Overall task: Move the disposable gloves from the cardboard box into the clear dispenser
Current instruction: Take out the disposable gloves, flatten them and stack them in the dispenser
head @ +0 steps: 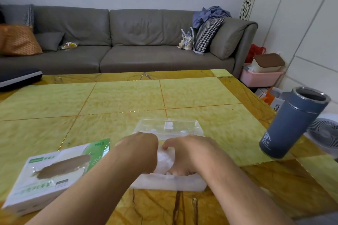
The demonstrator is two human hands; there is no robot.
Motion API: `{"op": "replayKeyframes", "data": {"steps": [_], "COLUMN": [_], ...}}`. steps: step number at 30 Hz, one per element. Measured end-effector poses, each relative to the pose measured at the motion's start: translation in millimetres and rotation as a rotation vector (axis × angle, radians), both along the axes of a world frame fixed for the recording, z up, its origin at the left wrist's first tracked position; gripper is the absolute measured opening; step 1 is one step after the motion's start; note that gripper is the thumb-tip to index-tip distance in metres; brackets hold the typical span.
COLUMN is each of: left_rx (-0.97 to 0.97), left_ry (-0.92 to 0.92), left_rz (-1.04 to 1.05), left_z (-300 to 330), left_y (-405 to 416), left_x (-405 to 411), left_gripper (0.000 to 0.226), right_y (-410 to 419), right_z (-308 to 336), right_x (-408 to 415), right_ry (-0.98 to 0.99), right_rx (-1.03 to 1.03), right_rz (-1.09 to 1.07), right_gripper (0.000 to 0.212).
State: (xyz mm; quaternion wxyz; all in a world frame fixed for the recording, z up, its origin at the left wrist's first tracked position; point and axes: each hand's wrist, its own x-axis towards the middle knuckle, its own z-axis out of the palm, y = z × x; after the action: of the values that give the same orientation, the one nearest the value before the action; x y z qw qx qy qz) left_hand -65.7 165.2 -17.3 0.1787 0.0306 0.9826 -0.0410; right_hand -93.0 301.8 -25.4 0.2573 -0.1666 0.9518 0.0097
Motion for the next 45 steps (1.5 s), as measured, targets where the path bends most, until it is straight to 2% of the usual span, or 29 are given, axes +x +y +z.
{"op": "replayKeyframes", "data": {"steps": [5, 9, 13, 15, 18, 24, 28, 30, 31, 32, 35, 37, 39, 40, 42, 45], "left_rx": [0.014, 0.023, -0.006, -0.020, -0.019, 0.002, 0.105, 0.156, 0.168, 0.186, 0.351, 0.437, 0.423, 0.359, 0.216, 0.147], "left_ry": [-0.144, -0.197, -0.183, -0.175, -0.164, -0.154, -0.121, -0.036, 0.020, 0.080, 0.297, 0.427, 0.528, 0.544, 0.457, 0.216], "left_rz": [0.041, 0.060, 0.035, 0.022, 0.031, 0.054, 0.058, 0.061, 0.059, 0.058, 0.039, 0.047, 0.189, 0.263, 0.359, 0.305], "left_z": [-6, -6, -12, -15, -17, -12, -7, -2, 1, 3, 10, 13, 12, 9, -2, -24], "left_y": [9, 9, 14, 15, 14, 12, 7, 0, -4, -7, -19, -35, -65, -83, -118, -151], "left_x": [-9, -13, -12, -12, -10, -5, 1, 11, 17, 24, 42, 51, 58, 62, 70, 80], "left_gripper": [0.015, 0.018, 0.029, 0.030, 0.032, 0.029, 0.013, 0.009, 0.014, 0.020, 0.021, 0.029, 0.019, 0.010, 0.015, 0.026], "right_y": [1, 0, 10, 14, 9, -8, -3, -1, 0, 1, 1, -7, -27, -37, -56, -89], "right_z": [3, 1, 5, 6, 6, -5, -7, -5, -3, -1, 16, 28, 33, 32, 24, -5], "right_x": [4, 4, 12, 17, 16, 0, 5, 10, 13, 18, 39, 51, 64, 70, 83, 91], "right_ry": [0.021, 0.022, 0.047, 0.076, 0.079, -0.013, 0.038, 0.080, 0.104, 0.133, 0.309, 0.469, 0.581, 0.626, 0.646, 0.501], "right_rx": [0.027, 0.027, -0.110, -0.097, -0.041, 0.080, 0.072, 0.050, 0.035, 0.021, -0.028, -0.061, -0.164, -0.231, -0.358, -0.404], "right_rz": [0.008, 0.017, -0.043, -0.087, -0.111, -0.090, -0.133, -0.151, -0.156, -0.169, -0.170, -0.141, -0.091, -0.030, 0.147, 0.366], "right_gripper": [0.072, 0.073, 0.079, 0.065, 0.016, 0.002, 0.020, 0.014, 0.008, 0.012, 0.020, 0.025, 0.034, 0.037, 0.043, 0.057]}}
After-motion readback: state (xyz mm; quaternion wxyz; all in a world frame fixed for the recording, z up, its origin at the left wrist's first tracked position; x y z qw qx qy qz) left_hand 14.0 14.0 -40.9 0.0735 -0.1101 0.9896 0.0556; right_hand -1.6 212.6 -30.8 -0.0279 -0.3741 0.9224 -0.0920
